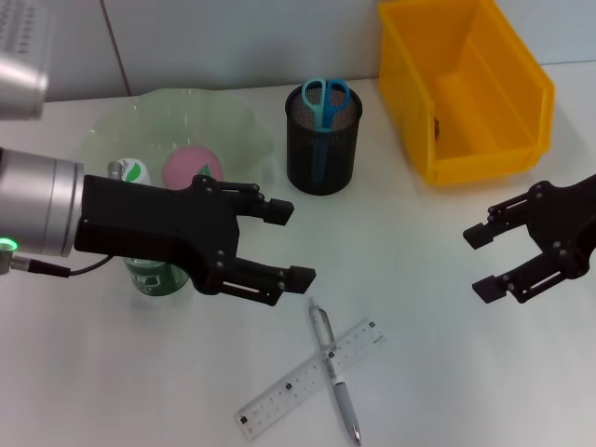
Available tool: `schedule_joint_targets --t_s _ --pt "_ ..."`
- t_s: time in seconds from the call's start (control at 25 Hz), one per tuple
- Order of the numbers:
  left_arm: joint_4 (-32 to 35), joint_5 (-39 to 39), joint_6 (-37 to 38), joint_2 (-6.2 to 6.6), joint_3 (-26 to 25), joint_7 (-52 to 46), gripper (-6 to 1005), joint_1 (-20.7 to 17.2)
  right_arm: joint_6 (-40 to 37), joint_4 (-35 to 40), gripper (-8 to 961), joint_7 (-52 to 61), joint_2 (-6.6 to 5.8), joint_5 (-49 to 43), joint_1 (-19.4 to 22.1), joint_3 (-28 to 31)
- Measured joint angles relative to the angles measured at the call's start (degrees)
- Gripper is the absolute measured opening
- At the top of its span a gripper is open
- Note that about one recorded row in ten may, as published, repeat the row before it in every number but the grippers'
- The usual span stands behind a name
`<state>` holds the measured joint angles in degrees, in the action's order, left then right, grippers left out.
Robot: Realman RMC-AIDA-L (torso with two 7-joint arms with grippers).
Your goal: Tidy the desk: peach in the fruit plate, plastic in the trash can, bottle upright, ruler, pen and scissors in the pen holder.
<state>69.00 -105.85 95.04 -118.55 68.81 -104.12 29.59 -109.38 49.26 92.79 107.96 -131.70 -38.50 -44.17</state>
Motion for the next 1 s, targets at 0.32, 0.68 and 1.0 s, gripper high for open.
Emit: schedule_joint_targets --t_s 0.32,0.68,1.0 --pt "10.6 -9.0 -2.4 -0.10 7.0 -14.7 810 0.4 1.4 1.2 788 0.9 0.07 -1.6 -0.1 0.0" --pt "12.9 -19.5 -9.3 -0.46 22.7 -33.5 809 5.1 1.8 3.5 788 1.7 1.28 -3.3 0.0 -1.3" --pt "13.1 -23.8 -15.3 -0.55 32.5 -42.1 809 6.5 2.1 5.6 787 1.5 2.88 -6.5 -0.3 -1.4"
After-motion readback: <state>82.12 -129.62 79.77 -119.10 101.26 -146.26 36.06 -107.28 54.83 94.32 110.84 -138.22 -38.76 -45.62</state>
